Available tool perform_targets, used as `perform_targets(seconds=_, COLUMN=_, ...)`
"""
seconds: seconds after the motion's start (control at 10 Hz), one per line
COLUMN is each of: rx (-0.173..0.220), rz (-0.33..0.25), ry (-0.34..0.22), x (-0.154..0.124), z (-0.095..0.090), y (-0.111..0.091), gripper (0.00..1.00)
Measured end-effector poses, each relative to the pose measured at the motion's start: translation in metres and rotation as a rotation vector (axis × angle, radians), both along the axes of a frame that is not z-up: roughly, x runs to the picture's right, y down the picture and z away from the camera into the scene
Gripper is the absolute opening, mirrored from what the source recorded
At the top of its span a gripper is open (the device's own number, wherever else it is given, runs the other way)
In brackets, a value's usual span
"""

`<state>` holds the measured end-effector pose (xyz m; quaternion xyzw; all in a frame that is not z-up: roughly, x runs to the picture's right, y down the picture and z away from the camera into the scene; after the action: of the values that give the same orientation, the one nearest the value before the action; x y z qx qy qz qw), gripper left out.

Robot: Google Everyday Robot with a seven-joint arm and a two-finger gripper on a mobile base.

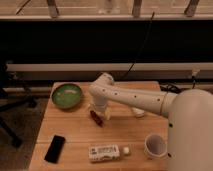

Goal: Place the pepper on the white sponge

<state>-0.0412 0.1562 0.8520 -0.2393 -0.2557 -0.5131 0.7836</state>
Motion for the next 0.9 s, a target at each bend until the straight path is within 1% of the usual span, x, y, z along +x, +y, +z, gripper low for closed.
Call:
perform_targets(seconds=0.1, rx=-0.01, rz=-0.027, ry=-0.023, x=-0.001, z=0.002, y=0.004, gripper=0.8)
perform_targets(seconds=0.3, rx=-0.02, rz=-0.058, ry=-0.031, x=-0.003, z=0.003, y=0.009, gripper=0.8)
perform_targets(seconds=0.6, rx=-0.018, rz=-0.133, ry=-0.023, x=-0.01, z=0.004, y=0.017, gripper=0.8)
perform_targets(seconds=0.8, rx=-0.018, rz=-0.16, ry=-0.014, x=-0.009, z=0.005, y=0.021, gripper=0.79)
perform_targets(seconds=0.9, rx=-0.018, rz=-0.167, ry=-0.012, x=-0.009, z=0.005, y=0.022, gripper=0.75)
